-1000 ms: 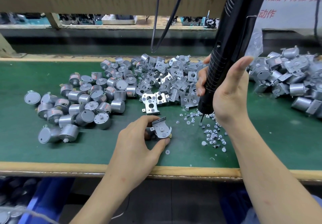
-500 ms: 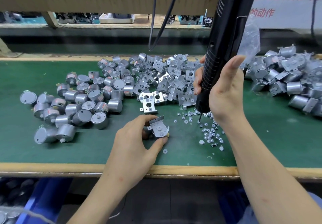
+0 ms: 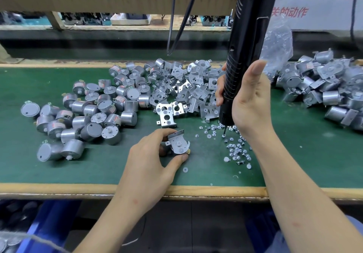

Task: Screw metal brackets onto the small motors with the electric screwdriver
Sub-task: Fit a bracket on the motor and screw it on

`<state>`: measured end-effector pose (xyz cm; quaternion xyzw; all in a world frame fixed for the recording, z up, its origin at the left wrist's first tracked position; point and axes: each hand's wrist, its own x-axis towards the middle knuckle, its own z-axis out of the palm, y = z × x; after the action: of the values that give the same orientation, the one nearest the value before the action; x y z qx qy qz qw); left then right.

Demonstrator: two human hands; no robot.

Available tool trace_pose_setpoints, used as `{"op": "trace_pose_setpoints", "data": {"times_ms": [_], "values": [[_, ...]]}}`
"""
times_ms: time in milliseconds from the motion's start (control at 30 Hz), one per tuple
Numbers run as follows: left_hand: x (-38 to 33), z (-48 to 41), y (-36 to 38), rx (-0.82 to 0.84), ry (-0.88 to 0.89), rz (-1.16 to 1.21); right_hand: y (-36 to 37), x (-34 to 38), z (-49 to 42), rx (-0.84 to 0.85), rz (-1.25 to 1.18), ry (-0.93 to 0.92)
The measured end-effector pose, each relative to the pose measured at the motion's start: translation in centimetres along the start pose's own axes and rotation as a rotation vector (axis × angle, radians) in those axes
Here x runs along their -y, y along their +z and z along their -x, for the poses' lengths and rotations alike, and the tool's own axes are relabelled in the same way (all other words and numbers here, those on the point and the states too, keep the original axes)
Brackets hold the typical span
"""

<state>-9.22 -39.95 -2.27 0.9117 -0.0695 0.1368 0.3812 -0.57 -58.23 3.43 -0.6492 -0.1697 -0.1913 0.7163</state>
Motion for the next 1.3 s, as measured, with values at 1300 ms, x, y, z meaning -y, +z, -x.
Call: {"op": "trace_pose_setpoints", "data": {"times_ms": [1300], "values": [[0.0,-0.3,0.1,-0.020,-0.006,0.020,3.9,3.7,-0.4,0.051,-0.176,-0.086]]}}
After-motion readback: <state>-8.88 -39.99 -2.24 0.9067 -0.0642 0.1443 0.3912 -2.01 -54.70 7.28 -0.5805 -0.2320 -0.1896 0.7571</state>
